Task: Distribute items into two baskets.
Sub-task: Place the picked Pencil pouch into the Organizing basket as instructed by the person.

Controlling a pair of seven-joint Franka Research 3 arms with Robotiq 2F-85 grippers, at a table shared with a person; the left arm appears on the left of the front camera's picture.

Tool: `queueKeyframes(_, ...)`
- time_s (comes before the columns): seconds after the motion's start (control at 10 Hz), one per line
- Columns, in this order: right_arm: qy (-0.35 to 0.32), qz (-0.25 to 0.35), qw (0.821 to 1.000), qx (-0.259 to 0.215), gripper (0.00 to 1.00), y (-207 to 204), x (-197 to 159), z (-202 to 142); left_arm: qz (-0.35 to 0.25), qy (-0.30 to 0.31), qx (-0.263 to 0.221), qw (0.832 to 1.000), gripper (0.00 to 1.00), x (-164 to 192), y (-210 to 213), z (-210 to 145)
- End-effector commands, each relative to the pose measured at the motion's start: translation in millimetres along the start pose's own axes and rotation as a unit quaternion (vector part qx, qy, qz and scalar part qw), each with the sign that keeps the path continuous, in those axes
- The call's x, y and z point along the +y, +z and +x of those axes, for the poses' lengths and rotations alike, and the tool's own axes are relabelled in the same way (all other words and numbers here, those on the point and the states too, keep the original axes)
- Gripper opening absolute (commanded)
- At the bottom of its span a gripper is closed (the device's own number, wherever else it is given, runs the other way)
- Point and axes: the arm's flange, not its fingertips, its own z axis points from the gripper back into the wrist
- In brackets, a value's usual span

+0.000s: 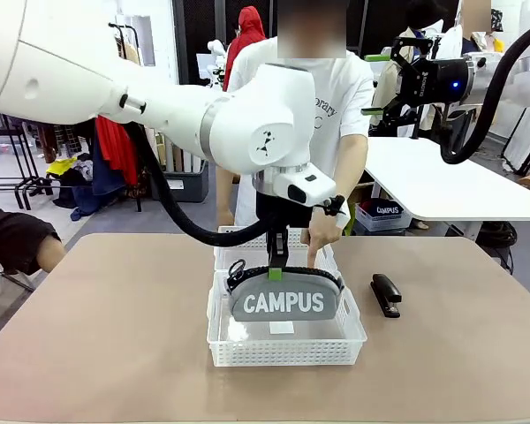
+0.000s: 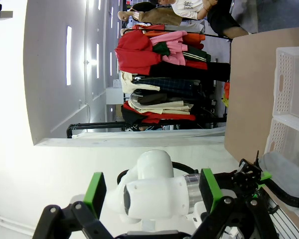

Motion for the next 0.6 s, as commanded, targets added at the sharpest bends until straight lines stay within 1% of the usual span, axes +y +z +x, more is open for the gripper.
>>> queueKeyframes(0.0, 0.001, 0.000, 1.000, -0.002, 1.00, 0, 1, 0, 0.025, 0.016, 0.010, 1.000, 0.00, 5, -13, -4)
queueKeyframes(0.2, 0.001, 0.000, 1.000, -0.002, 1.00, 0, 1, 0, 0.011, 0.009, 0.003, 1.000, 0.00, 16, -31, -4)
queueKeyframes(0.5, 0.001, 0.000, 1.000, -0.002, 1.00, 0, 1, 0, 0.001, 0.008, 0.001, 1.000, 0.00, 18, -52, 5)
